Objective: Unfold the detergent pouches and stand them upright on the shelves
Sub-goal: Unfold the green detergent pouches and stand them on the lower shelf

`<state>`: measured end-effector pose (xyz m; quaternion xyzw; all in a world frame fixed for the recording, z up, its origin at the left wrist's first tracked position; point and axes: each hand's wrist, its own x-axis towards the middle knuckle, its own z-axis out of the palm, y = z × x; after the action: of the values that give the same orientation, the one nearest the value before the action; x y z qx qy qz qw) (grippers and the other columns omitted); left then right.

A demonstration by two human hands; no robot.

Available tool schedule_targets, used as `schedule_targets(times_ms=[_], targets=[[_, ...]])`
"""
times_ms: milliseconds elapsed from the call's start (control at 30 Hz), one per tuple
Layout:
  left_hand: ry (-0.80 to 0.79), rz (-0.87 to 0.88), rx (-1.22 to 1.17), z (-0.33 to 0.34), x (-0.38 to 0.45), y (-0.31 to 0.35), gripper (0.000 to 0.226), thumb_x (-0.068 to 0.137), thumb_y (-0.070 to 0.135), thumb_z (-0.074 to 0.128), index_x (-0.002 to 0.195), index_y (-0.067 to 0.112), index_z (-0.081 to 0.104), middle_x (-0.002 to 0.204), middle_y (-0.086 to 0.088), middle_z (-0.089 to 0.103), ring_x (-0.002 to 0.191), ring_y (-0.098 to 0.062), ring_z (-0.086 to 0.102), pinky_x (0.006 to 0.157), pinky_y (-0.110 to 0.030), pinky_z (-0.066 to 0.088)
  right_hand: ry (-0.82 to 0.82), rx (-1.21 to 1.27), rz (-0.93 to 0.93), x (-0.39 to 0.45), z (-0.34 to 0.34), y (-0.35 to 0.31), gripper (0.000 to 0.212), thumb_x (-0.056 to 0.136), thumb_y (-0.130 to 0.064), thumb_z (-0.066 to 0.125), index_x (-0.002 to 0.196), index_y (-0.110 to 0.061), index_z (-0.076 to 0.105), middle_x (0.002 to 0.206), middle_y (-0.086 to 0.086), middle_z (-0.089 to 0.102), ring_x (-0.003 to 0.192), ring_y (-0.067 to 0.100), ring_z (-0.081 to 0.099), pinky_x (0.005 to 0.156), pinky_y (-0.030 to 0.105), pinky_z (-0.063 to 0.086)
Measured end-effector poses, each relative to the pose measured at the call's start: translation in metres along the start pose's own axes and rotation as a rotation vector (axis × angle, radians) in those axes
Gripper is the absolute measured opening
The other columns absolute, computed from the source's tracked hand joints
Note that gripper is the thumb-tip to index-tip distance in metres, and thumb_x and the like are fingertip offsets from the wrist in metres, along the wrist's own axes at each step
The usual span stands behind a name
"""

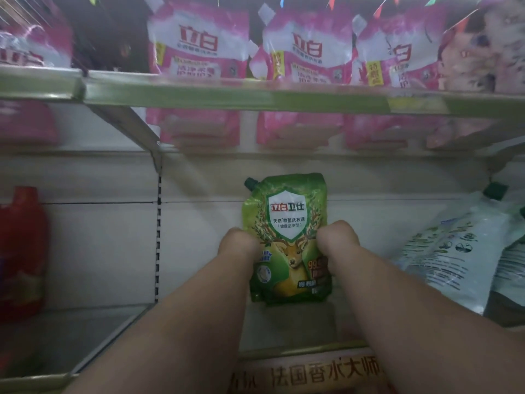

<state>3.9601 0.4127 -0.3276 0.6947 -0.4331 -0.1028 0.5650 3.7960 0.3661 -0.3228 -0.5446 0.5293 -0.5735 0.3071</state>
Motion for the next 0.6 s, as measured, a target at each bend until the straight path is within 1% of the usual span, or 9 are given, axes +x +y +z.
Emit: schedule_targets(times_ms=[100,167,267,300,367,433,467,533,600], targets=[[0.037,0.000,0.102,-0.019,0.014,-0.011,0.021,0.101,0.011,0.054,0.121,0.004,0.056,0.121,-0.018,0.064,0.107,-0.033,0.063,0.089,-0.040,0.057,-0.050,0.019,0.010,-0.005,0.018,-0.001,0.017,0.099,-0.012,0.051,0.115,-0.008,0.056,0.102,0.016,0.063,0.092,0.035,0.065,0.087,0.051,0.062],[0.044,0.021,0.146,-0.034,0.022,-0.020,0.021,0.103,0.011,0.051,0.121,0.003,0.057,0.123,-0.016,0.062,0.109,-0.031,0.063,0.088,-0.037,0.054,-0.075,0.049,0.010,-0.007,0.033,-0.003,0.018,0.099,-0.010,0.050,0.115,-0.008,0.057,0.104,0.018,0.063,0.092,0.036,0.065,0.086,0.052,0.063],[0.114,0.049,0.082,-0.054,0.022,-0.033,0.022,0.104,0.010,0.049,0.121,0.004,0.060,0.125,-0.016,0.063,0.111,-0.031,0.062,0.091,-0.036,0.051,-0.122,0.069,0.014,-0.014,0.056,-0.005,0.016,0.098,-0.010,0.050,0.112,-0.009,0.057,0.104,0.018,0.063,0.093,0.037,0.065,0.086,0.052,0.063],[0.085,0.016,0.163,-0.061,0.023,-0.035,0.025,0.105,0.010,0.048,0.126,0.004,0.061,0.127,-0.015,0.061,0.116,-0.030,0.059,0.094,-0.034,0.049,-0.129,0.075,0.018,-0.015,0.063,-0.007,0.016,0.096,-0.009,0.050,0.111,-0.010,0.058,0.103,0.018,0.063,0.092,0.038,0.066,0.085,0.052,0.064],[0.045,0.071,0.352,-0.072,0.023,-0.044,0.030,0.106,0.009,0.048,0.131,0.004,0.062,0.124,-0.013,0.059,0.123,-0.029,0.057,0.099,-0.032,0.046,-0.147,0.082,0.020,-0.017,0.077,-0.008,0.017,0.094,-0.010,0.050,0.108,-0.011,0.059,0.103,0.018,0.065,0.091,0.038,0.067,0.083,0.052,0.064],[0.032,0.071,0.373,-0.083,0.029,-0.045,0.030,0.106,0.009,0.047,0.131,0.004,0.062,0.121,-0.011,0.058,0.121,-0.028,0.057,0.091,-0.029,0.046,-0.151,0.089,0.025,-0.017,0.089,-0.009,0.016,0.092,-0.011,0.050,0.105,-0.012,0.060,0.102,0.017,0.066,0.090,0.038,0.068,0.082,0.053,0.065],[0.037,0.049,0.295,-0.088,0.033,-0.046,0.030,0.106,0.008,0.047,0.133,0.003,0.062,0.117,-0.009,0.059,0.115,-0.027,0.059,0.083,-0.027,0.046,-0.151,0.090,0.021,-0.016,0.095,-0.009,0.016,0.092,-0.011,0.051,0.105,-0.012,0.060,0.102,0.017,0.066,0.089,0.038,0.069,0.081,0.053,0.065],[0.118,-0.083,0.021,-0.093,0.039,-0.044,0.035,0.106,0.007,0.049,0.139,0.001,0.058,0.089,-0.003,0.052,0.085,-0.021,0.057,0.061,-0.020,0.040,-0.159,0.088,0.023,-0.017,0.103,-0.012,0.017,0.090,-0.012,0.051,0.104,-0.013,0.061,0.102,0.017,0.067,0.089,0.038,0.069,0.080,0.053,0.065],[0.094,-0.120,0.061,-0.102,0.038,-0.045,0.037,0.106,0.008,0.051,0.142,0.000,0.056,0.077,-0.001,0.041,0.062,-0.014,0.040,0.051,-0.020,0.032,-0.170,0.094,0.026,-0.018,0.111,-0.013,0.019,0.089,-0.011,0.052,0.105,-0.013,0.061,0.103,0.017,0.066,0.091,0.039,0.068,0.081,0.052,0.065]])
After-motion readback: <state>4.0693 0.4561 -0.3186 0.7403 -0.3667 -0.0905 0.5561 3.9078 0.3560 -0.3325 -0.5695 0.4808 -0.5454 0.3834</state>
